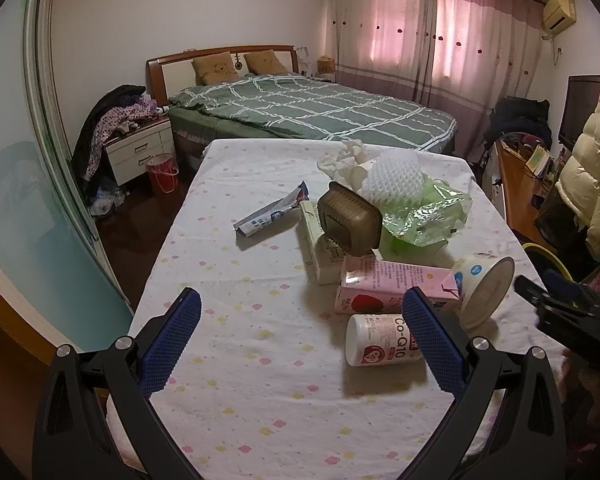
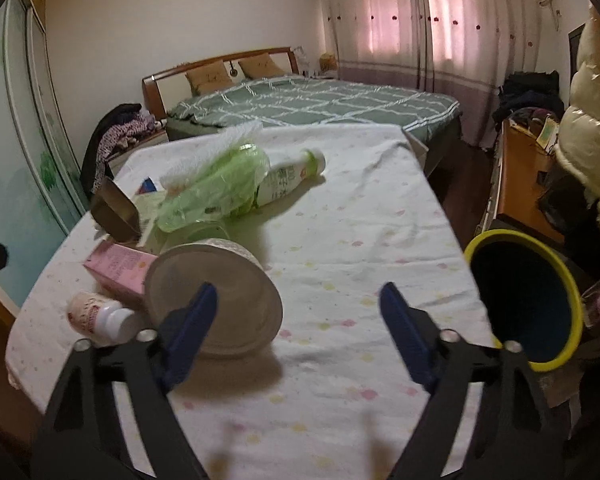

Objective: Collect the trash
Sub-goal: 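Grasp the white round plastic lid with the right tool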

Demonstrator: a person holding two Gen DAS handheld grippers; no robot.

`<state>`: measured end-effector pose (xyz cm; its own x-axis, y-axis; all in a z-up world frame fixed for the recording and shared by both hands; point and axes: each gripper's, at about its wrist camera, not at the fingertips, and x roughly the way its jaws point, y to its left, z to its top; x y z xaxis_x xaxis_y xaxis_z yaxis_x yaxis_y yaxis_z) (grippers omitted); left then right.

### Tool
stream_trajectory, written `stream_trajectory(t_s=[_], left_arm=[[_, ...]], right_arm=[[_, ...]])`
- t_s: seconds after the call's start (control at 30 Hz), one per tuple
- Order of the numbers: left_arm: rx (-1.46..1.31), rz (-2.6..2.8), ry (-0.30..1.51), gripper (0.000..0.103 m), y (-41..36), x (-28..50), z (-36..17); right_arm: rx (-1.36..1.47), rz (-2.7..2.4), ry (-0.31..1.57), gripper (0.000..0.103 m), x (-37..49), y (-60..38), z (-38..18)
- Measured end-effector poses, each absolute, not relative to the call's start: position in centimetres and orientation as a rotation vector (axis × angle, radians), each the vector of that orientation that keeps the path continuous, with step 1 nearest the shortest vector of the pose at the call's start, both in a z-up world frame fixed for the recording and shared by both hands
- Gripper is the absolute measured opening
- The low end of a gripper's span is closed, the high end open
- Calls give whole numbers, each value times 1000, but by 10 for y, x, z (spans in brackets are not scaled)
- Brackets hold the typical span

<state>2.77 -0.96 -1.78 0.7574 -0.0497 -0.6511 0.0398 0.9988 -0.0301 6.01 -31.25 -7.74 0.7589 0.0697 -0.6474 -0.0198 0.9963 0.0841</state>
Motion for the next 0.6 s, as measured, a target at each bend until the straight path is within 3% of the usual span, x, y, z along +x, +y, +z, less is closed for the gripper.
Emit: stream_trajectory(t_s=[0.23, 0.3, 0.33, 0.4, 0.6], left_arm=[[-20, -51, 724, 99, -7, 34, -22], [-19, -52, 724, 99, -7, 35, -23], [-20, -52, 724, 99, -7, 34, -22], [-20, -57, 727, 99, -7, 36, -24], [-13, -81, 745, 99, -15, 42, -29]], right_arm=[[88, 81, 753, 36, 91, -306, -99], [88, 87, 757, 17, 93, -304, -100], [86, 87, 755, 13, 93, -303, -99], [87, 91, 756, 7, 93, -304, -99], [145, 93, 745, 5, 88, -320, -92]])
